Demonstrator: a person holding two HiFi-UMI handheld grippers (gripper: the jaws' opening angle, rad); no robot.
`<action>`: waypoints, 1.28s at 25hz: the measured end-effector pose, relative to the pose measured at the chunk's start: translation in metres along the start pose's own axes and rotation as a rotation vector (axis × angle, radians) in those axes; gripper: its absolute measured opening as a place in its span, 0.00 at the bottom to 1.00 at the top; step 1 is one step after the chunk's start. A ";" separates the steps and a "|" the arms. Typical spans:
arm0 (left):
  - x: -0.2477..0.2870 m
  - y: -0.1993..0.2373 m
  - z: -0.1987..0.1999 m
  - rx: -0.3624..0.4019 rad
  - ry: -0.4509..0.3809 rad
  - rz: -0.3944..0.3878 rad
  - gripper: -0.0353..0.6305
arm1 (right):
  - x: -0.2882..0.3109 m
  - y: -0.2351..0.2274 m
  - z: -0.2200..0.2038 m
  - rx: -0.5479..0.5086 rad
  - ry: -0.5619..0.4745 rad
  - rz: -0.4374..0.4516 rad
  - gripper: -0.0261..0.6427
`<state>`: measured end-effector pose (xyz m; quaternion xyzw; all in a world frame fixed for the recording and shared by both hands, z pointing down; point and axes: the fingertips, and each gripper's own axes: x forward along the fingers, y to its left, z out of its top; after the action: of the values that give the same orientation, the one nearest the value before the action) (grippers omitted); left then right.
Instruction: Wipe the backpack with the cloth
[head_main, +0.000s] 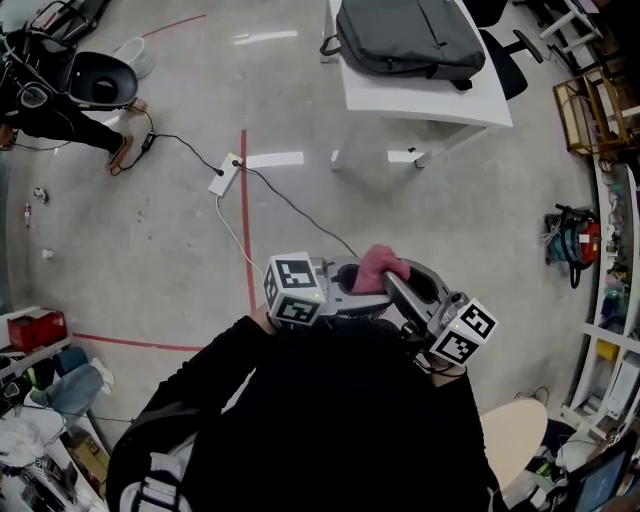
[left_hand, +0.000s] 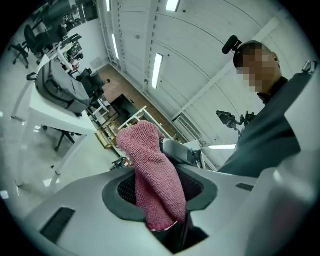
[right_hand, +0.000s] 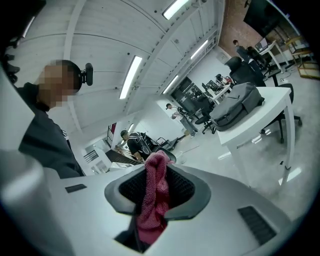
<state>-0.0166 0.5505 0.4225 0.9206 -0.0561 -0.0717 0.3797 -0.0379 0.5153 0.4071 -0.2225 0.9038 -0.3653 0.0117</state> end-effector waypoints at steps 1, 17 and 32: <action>-0.001 0.003 0.004 -0.003 -0.010 0.007 0.29 | 0.003 -0.002 0.003 0.004 -0.005 0.001 0.20; 0.073 0.045 0.084 -0.045 -0.262 0.211 0.26 | -0.031 -0.065 0.099 0.150 -0.086 0.355 0.24; 0.174 0.085 0.106 0.018 -0.267 0.403 0.29 | -0.093 -0.157 0.155 0.388 -0.115 0.436 0.17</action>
<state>0.1316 0.3895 0.3928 0.8764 -0.2892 -0.1150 0.3675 0.1362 0.3525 0.3852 -0.0371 0.8415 -0.5069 0.1831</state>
